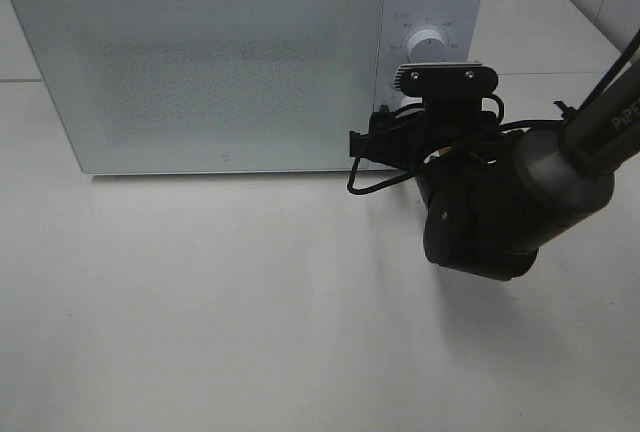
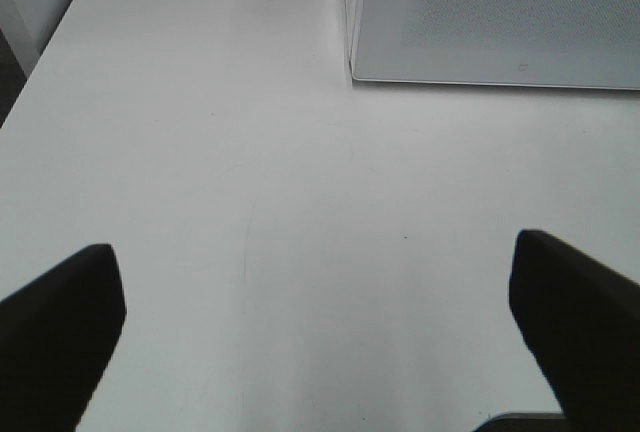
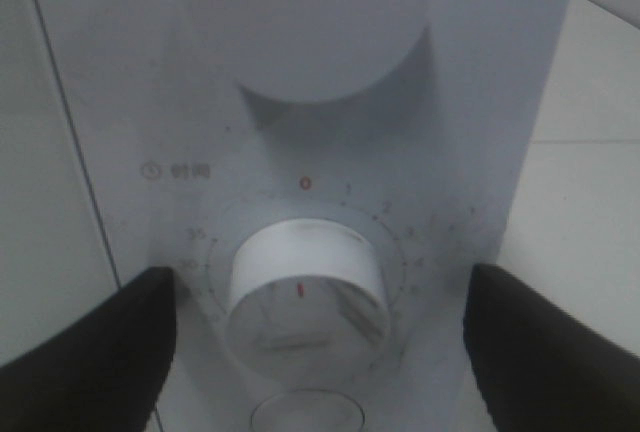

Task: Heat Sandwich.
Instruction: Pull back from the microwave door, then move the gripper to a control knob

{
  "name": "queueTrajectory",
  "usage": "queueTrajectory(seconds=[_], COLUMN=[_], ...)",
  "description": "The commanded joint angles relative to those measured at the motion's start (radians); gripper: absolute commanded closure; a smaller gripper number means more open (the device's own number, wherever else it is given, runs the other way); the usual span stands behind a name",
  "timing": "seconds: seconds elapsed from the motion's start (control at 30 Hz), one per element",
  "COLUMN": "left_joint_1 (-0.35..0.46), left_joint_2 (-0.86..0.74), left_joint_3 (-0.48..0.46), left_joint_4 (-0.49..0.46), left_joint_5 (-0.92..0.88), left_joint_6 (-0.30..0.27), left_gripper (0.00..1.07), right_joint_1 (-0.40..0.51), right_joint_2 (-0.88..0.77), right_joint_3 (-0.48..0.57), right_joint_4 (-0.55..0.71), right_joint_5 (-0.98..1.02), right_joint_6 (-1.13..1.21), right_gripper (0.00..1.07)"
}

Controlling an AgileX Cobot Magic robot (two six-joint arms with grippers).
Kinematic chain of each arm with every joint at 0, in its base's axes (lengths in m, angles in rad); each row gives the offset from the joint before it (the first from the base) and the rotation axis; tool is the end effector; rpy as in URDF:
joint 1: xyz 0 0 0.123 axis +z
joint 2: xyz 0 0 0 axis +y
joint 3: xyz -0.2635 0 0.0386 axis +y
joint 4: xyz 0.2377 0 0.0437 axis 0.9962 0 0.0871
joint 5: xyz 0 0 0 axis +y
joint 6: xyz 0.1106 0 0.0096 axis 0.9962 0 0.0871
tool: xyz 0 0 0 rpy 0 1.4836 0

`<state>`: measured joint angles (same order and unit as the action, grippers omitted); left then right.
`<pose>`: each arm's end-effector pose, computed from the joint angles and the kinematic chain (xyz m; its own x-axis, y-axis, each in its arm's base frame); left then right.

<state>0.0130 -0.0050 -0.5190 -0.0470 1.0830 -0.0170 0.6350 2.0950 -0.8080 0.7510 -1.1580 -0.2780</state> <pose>0.0191 -0.0044 0.2666 -0.4546 -0.0449 -0.8895 0.0062 0.9985 -0.0536 0.3304 0.1572 0.1012 -0.1322 -0.0196 -0.9910 0.0438 0.9987 -0.0256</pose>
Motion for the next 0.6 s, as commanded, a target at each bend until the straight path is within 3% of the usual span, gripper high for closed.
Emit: queueTrajectory(seconds=[0.03, 0.6], left_joint_1=[0.003, 0.003], left_joint_2=[-0.016, -0.016], left_joint_3=[0.003, 0.003], left_joint_4=[-0.006, -0.006], left_joint_5=[-0.014, -0.014], left_joint_6=[-0.002, -0.002], left_gripper=[0.06, 0.06], right_joint_1=[-0.007, -0.004], right_joint_2=[0.002, -0.010], right_joint_3=[-0.011, -0.010], right_joint_4=[-0.018, -0.018], right_joint_5=[-0.004, -0.023], right_joint_6=[-0.006, -0.006], right_gripper=[0.31, 0.38])
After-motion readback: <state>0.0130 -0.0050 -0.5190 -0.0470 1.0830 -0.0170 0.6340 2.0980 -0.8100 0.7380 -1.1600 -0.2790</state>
